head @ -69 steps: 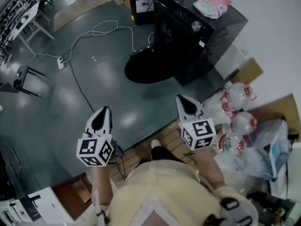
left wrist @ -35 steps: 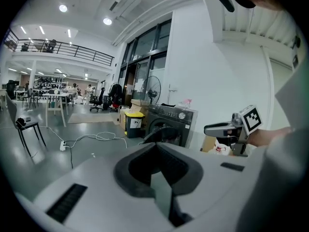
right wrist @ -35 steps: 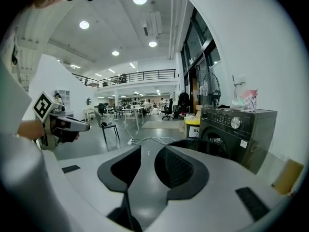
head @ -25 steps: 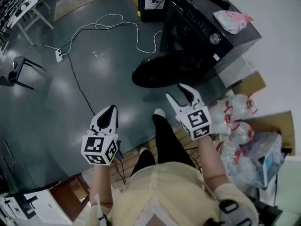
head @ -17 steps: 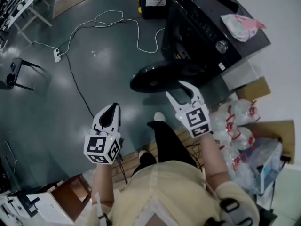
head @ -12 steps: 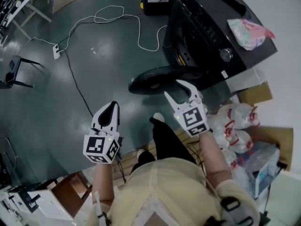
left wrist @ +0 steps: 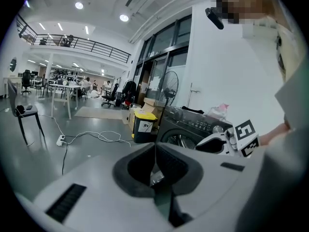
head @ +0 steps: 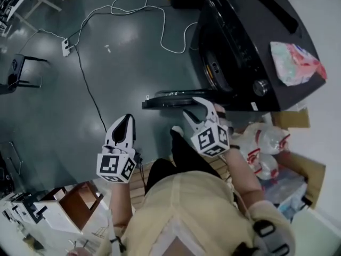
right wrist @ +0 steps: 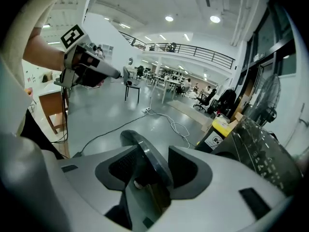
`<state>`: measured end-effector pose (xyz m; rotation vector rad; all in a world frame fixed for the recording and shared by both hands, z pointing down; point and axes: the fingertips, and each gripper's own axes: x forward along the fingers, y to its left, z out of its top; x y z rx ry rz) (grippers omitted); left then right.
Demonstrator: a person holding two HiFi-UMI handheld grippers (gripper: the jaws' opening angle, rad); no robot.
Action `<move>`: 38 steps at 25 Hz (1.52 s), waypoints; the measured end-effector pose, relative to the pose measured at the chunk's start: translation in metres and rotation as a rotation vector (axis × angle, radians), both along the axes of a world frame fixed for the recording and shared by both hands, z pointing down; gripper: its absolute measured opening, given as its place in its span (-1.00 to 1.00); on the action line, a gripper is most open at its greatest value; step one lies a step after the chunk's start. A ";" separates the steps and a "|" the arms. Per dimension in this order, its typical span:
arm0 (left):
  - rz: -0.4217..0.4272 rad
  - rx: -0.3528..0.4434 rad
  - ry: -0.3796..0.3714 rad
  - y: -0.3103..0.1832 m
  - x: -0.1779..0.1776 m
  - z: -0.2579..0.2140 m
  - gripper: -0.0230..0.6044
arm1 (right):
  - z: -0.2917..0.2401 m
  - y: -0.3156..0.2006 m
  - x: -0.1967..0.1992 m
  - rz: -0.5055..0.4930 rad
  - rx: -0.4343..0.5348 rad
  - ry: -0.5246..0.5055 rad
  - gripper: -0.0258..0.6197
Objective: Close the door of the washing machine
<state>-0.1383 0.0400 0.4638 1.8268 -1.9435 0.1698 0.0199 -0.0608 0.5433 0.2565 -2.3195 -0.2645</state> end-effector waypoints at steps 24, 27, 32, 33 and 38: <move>0.141 -0.052 0.015 -0.064 -0.017 -0.005 -0.91 | 0.033 -0.005 -0.004 -0.031 -0.027 0.163 -0.49; 0.176 -0.050 0.011 -0.080 -0.018 -0.007 -0.91 | 0.033 -0.012 -0.008 -0.004 -0.032 0.159 -0.49; 0.229 -0.053 0.013 -0.103 -0.017 -0.006 -0.91 | 0.033 -0.031 -0.019 0.050 -0.037 0.156 -0.50; 0.237 -0.053 0.014 -0.107 -0.017 -0.005 -0.91 | 0.033 -0.036 -0.020 0.061 -0.039 0.158 -0.51; 0.275 -0.053 0.020 -0.127 -0.016 -0.002 -0.91 | 0.034 -0.063 -0.031 0.131 -0.045 0.152 -0.51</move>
